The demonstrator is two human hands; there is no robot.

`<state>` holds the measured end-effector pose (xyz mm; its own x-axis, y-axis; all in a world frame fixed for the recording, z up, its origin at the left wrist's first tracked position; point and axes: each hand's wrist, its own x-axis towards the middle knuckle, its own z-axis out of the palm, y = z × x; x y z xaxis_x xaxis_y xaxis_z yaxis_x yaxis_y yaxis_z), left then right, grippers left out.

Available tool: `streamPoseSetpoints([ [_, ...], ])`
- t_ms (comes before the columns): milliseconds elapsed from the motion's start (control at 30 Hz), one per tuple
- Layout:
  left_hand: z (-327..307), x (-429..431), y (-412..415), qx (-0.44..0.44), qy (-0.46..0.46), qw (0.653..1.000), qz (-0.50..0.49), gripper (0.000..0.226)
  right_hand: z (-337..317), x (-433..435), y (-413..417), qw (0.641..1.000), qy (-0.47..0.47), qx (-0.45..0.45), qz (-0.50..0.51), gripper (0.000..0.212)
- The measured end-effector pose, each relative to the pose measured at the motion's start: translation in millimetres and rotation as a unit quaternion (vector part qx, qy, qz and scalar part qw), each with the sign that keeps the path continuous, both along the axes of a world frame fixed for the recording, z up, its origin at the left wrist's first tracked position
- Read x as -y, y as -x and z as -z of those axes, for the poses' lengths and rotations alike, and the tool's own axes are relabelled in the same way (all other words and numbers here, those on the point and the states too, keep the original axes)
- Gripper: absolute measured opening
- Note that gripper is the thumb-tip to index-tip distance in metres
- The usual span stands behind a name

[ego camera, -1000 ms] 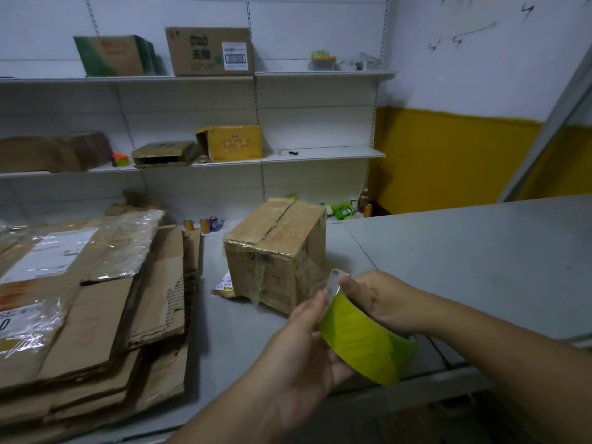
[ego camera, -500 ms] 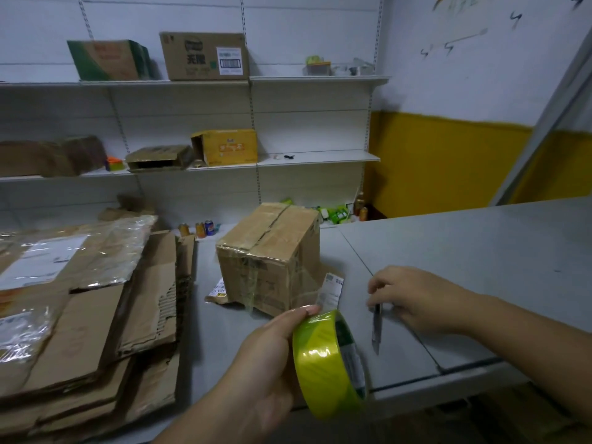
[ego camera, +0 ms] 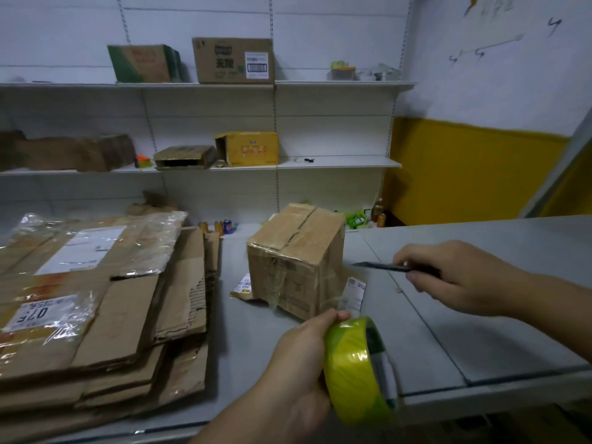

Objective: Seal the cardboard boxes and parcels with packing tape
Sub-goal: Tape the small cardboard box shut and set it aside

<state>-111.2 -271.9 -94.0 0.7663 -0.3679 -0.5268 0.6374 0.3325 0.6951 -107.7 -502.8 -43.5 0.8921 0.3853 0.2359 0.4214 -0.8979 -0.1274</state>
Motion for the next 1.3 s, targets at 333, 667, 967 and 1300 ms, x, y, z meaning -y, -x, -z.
streamPoseSetpoints([
  [333,0.4,22.3,1.4,-0.008,0.014,1.0,-0.02,0.017,0.7,-20.8,-31.7,0.98,0.109,0.109,-0.124,0.034],
  [667,2.9,22.8,1.1,0.001,0.031,0.998,-0.052,0.016,11.8,-37.0,-50.4,0.942,0.193,0.237,-0.136,0.041],
  [967,10.9,21.6,-3.6,0.014,0.025,0.998,-0.06,0.008,16.2,-24.4,-59.8,0.931,0.207,0.268,-0.14,0.037],
  [1300,14.7,19.9,-6.7,-0.01,0.029,0.998,-0.057,0.019,21.7,11.3,-65.3,0.931,0.255,0.248,-0.076,0.058],
])
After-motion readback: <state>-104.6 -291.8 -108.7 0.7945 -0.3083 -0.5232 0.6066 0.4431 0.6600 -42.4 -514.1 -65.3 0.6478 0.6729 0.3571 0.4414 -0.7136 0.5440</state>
